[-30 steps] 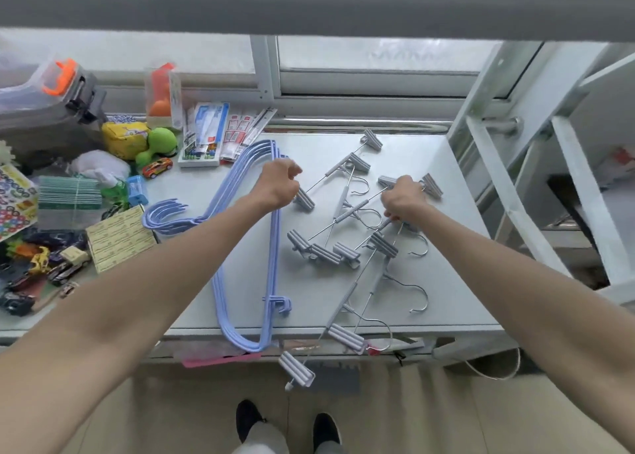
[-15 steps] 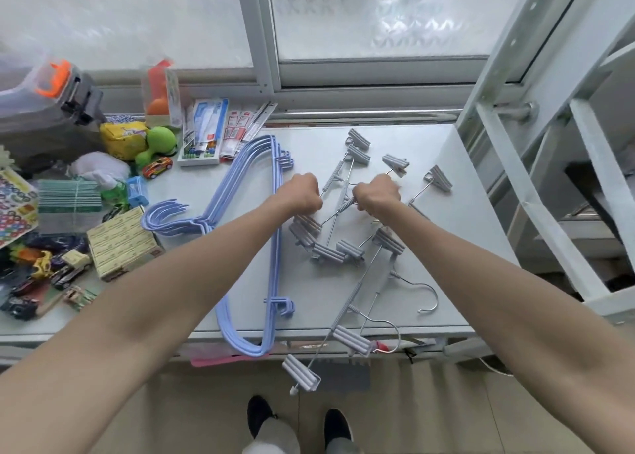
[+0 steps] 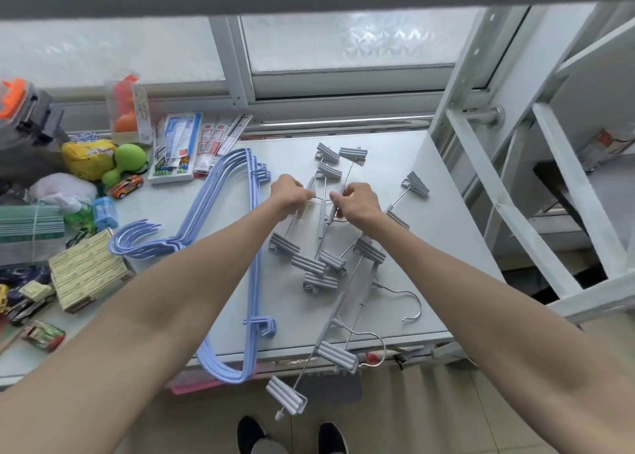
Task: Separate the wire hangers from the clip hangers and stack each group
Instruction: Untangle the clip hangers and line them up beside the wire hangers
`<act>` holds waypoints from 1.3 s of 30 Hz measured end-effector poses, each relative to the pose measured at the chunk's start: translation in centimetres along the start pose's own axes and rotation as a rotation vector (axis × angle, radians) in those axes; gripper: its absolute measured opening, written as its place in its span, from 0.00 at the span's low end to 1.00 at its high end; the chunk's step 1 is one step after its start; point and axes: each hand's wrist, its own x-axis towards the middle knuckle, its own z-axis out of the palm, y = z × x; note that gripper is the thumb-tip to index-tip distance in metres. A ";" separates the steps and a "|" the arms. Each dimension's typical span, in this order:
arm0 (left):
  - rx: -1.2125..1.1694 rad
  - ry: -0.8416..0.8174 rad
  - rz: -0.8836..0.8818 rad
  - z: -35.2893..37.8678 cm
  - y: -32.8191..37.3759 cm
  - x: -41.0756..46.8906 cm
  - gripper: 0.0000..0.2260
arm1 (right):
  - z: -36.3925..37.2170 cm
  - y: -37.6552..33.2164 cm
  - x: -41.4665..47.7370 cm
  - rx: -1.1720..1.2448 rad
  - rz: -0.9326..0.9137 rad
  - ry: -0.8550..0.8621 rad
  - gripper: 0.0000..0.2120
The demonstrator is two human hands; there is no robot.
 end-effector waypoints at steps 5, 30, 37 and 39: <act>-0.143 -0.032 -0.075 0.7 0.5 0.3 0.12 | -0.2 0.5 0.1 0.058 -0.039 -0.012 0.12; -0.781 -0.056 -0.139 -3.6 -0.6 -0.1 0.10 | 1.1 -3.2 -0.5 -0.069 -0.238 0.178 0.08; -0.739 -0.092 -0.169 -4.8 0.2 -0.4 0.05 | -0.1 -0.6 0.7 -0.345 0.033 -0.119 0.13; -0.725 -0.078 -0.172 -5.1 0.4 -0.1 0.06 | 0.4 -0.4 0.7 -0.431 0.014 -0.209 0.21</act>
